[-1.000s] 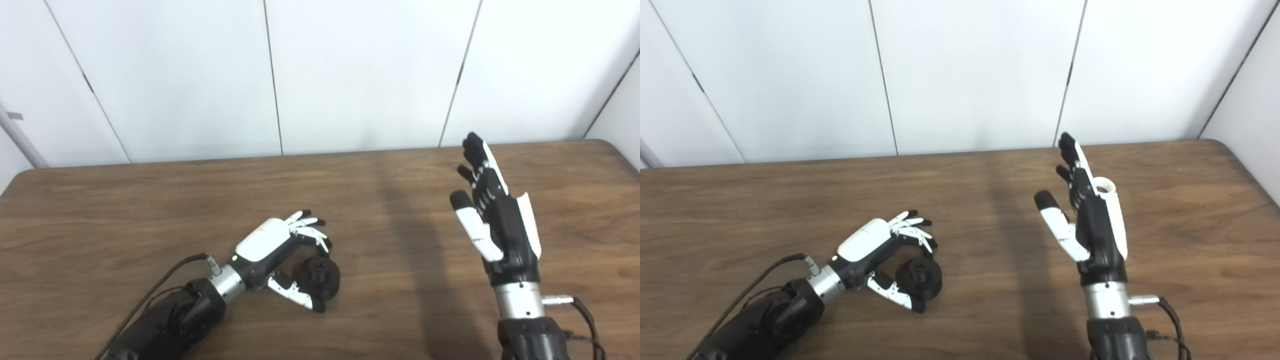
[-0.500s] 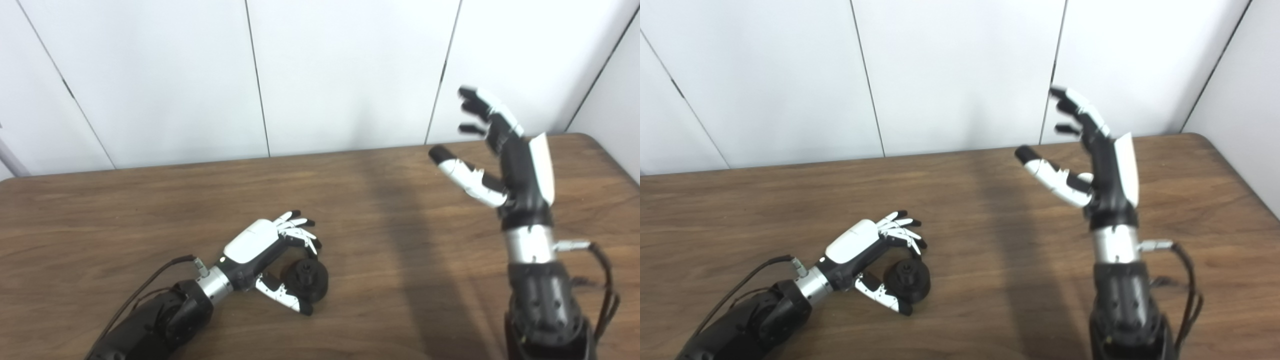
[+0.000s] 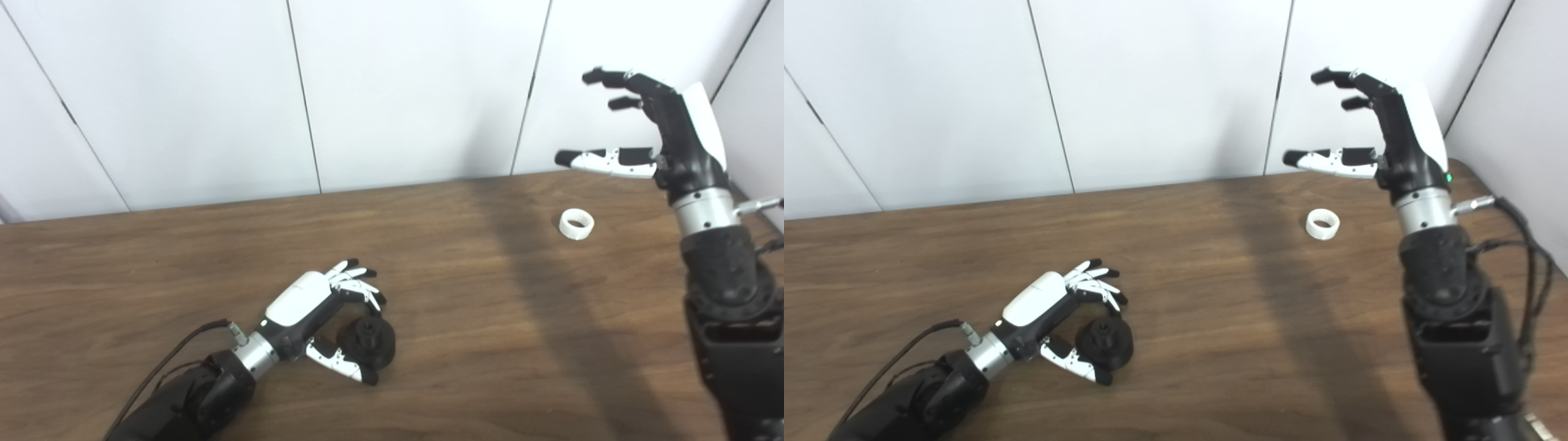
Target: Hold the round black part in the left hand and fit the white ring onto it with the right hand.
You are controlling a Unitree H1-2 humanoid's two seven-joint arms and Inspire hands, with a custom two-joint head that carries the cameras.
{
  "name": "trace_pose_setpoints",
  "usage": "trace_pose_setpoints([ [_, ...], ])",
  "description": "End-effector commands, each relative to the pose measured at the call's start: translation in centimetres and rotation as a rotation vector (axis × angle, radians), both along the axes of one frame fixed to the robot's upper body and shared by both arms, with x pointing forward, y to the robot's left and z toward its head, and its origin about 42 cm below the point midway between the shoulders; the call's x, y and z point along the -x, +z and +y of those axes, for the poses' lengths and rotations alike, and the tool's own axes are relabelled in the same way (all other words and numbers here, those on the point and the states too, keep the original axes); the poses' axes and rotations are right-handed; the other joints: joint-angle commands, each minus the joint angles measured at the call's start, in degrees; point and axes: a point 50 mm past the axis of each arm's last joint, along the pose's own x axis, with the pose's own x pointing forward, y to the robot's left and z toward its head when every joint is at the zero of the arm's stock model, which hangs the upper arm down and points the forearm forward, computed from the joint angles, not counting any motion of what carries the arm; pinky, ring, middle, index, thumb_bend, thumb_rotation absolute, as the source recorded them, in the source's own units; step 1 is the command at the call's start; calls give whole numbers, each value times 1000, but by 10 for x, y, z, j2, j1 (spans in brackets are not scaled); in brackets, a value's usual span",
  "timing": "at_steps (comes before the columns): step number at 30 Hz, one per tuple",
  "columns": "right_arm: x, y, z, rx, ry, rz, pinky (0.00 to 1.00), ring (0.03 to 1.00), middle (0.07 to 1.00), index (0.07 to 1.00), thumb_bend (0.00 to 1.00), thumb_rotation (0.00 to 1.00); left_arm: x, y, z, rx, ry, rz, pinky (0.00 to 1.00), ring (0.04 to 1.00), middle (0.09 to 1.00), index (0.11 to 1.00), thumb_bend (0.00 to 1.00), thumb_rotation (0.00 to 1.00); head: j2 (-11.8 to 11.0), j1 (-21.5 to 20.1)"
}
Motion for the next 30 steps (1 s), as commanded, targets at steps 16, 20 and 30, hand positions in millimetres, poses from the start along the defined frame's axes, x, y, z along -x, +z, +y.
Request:
trace_pose_setpoints([
  [16,-64,29,-35,619,51,367,756,897,846,682,986,124,10,-15,8,-55,-1,55,1000,919,719,479,524,55,-8,-10],
  [20,-76,17,-37,714,47,434,761,897,846,669,1000,148,11,-14,8,-52,-4,50,1000,915,721,479,524,56,-8,-11],
  [30,-92,-12,-42,800,21,525,772,904,852,668,1000,128,12,-14,9,-53,-7,56,1000,912,720,479,524,56,-14,-12],
])
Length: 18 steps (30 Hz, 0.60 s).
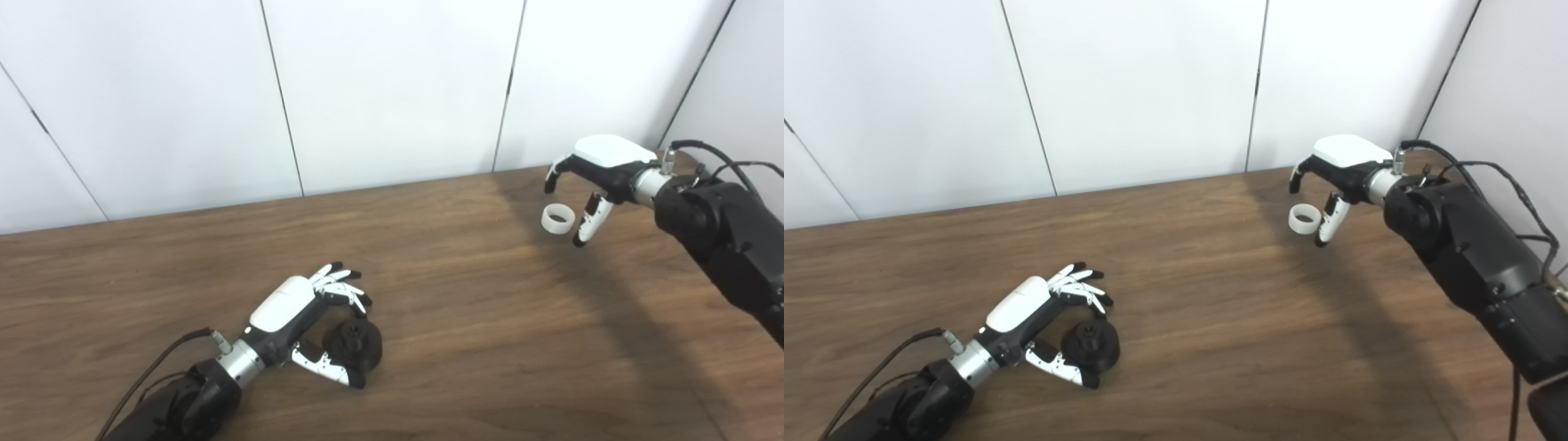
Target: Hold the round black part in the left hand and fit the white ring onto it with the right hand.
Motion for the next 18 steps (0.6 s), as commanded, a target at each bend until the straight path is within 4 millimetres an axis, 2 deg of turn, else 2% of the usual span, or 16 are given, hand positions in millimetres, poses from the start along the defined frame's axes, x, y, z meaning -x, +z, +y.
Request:
trace_pose_setpoints([
  [1,-8,31,-3,29,14,-96,782,908,854,667,1000,122,10,-15,7,-67,-9,44,1000,911,719,479,523,56,-2,0],
  [10,-17,24,-6,96,30,-116,775,905,854,659,999,104,14,-16,10,-58,-8,51,1000,909,713,479,524,56,-6,-10],
  [18,-20,22,-10,110,19,-131,786,912,856,683,935,140,17,-16,12,-62,-8,49,1000,908,714,479,524,57,-15,-13],
])
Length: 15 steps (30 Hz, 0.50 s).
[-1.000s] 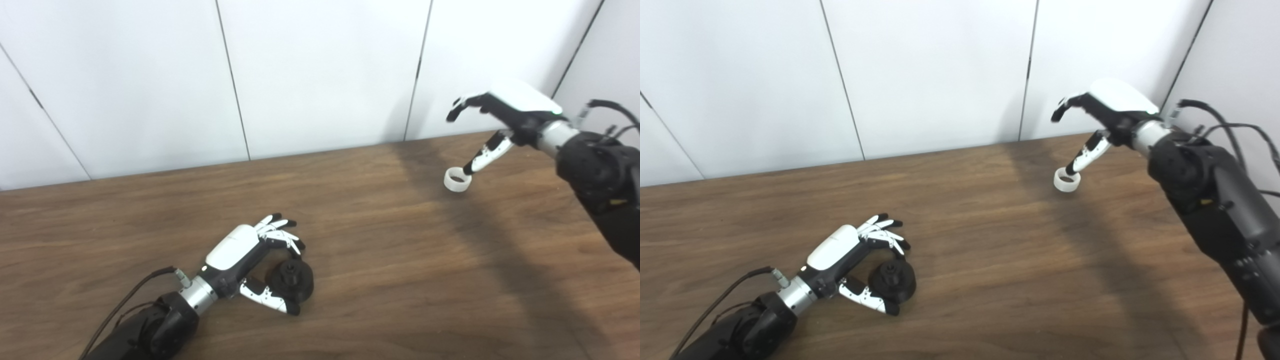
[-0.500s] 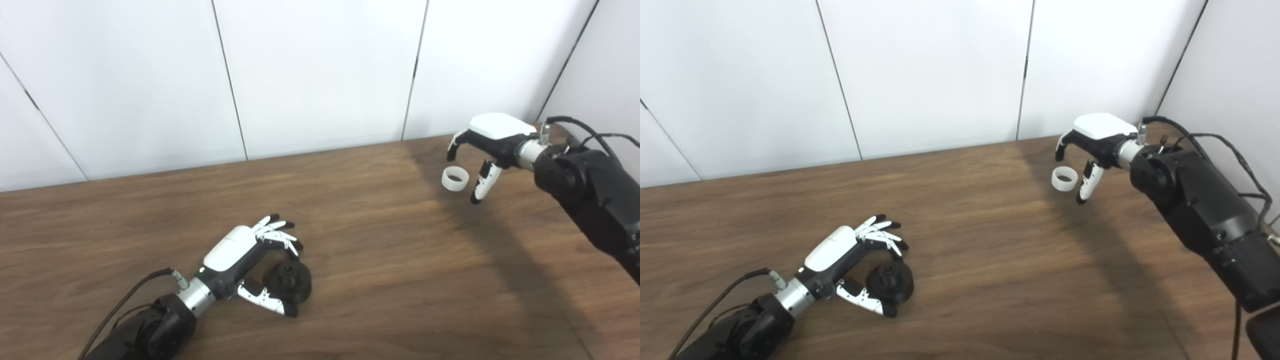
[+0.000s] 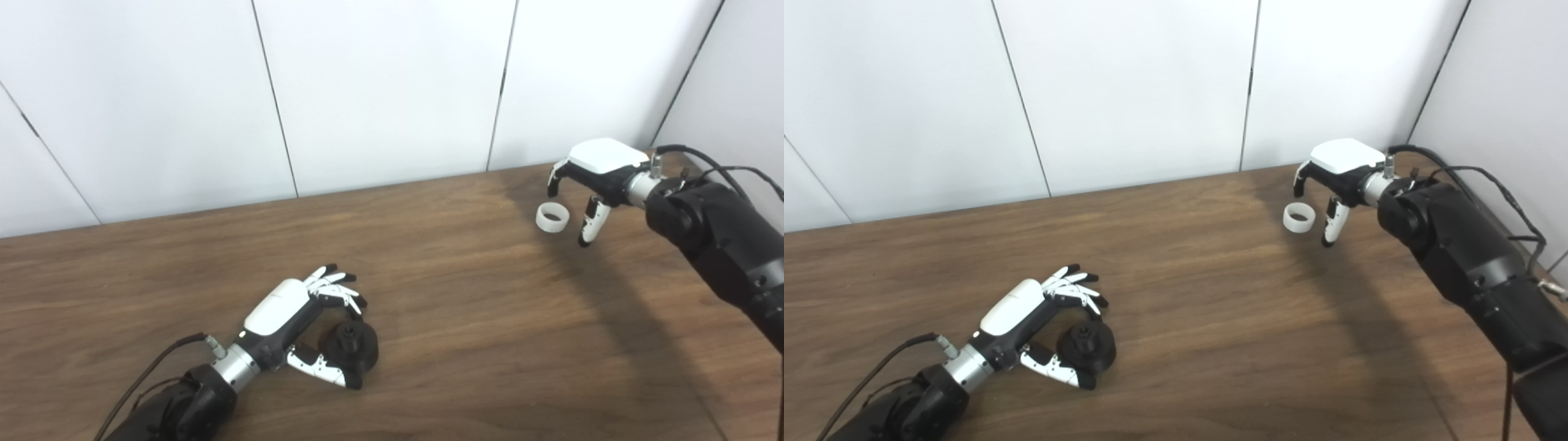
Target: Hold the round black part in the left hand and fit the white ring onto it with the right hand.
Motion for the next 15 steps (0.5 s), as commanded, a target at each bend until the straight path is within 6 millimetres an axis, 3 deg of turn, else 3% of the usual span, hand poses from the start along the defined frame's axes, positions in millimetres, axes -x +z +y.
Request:
trace_pose_setpoints([
  [1,-9,35,-2,12,5,-104,790,914,859,688,926,143,12,-17,11,-76,-5,47,1000,911,714,479,524,56,-2,0],
  [15,-18,38,5,12,8,-125,796,904,857,693,872,175,12,-19,13,-66,6,53,1000,906,710,479,524,57,-14,1],
])
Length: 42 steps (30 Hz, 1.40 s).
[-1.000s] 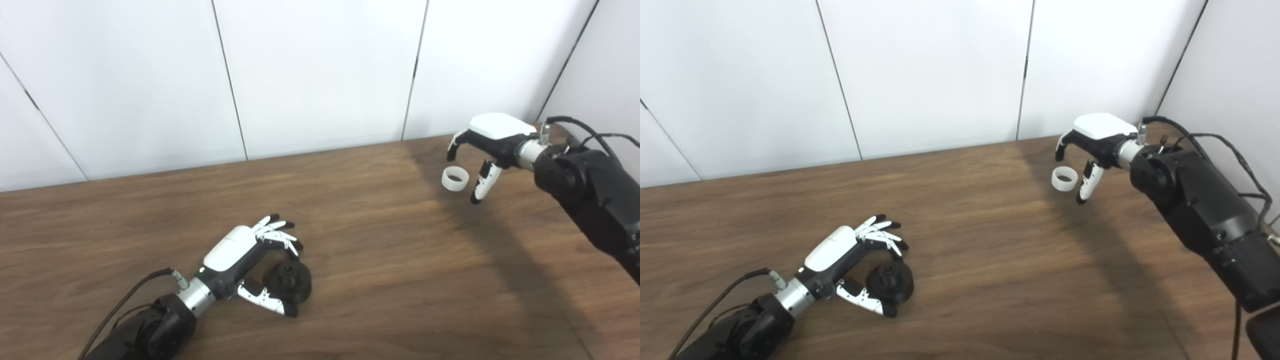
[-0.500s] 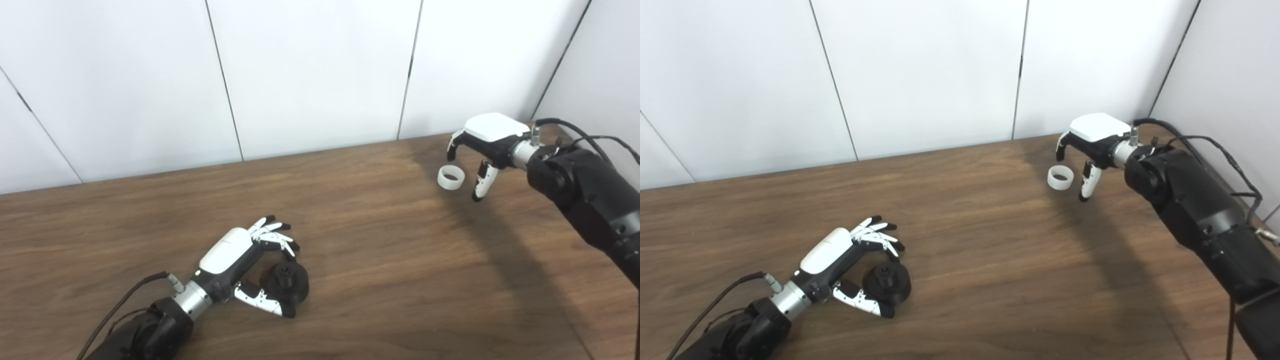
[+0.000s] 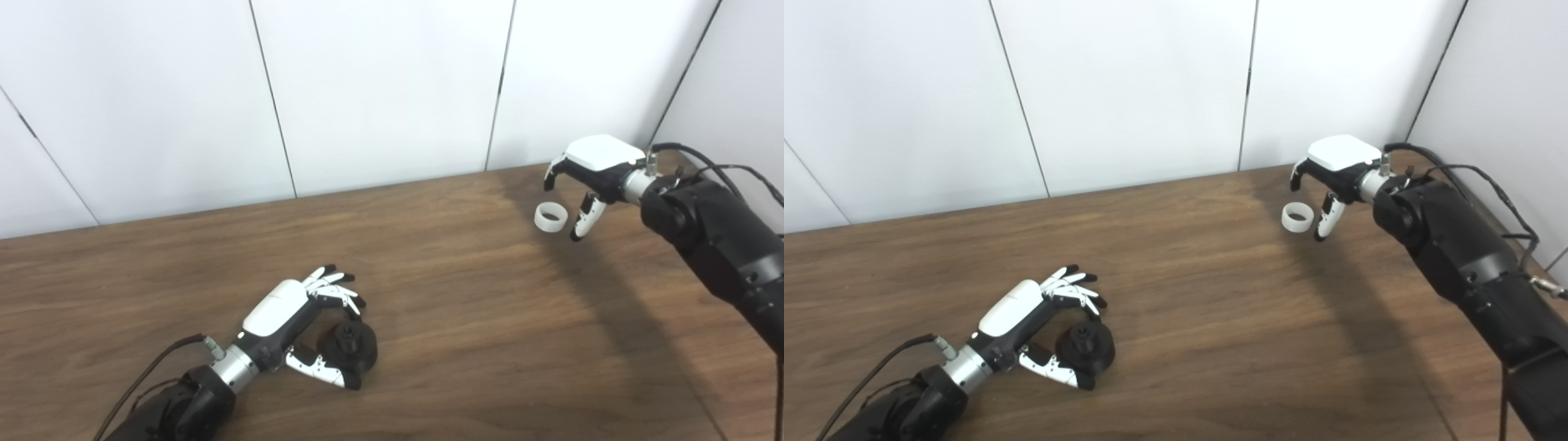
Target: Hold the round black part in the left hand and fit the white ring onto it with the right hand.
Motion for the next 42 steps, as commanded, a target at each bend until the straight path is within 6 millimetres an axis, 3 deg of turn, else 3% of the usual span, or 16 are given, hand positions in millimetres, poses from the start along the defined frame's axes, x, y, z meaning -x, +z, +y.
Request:
trace_pose_setpoints([
  [1,-9,33,0,8,12,-95,795,902,857,692,873,176,12,-19,11,-66,3,53,1000,906,709,479,524,57,-1,2],
  [14,-14,26,0,16,-1,-62,810,917,865,711,874,228,20,-17,8,-41,-13,61,999,904,701,479,523,56,-1,-1],
  [23,-15,24,5,8,2,-16,843,940,881,705,934,197,26,-14,8,-22,-19,77,1000,919,705,480,524,55,6,-2],
  [42,-18,8,3,13,-16,21,850,942,877,694,927,163,35,-7,11,-6,-28,83,1000,922,702,480,523,55,18,9],
])
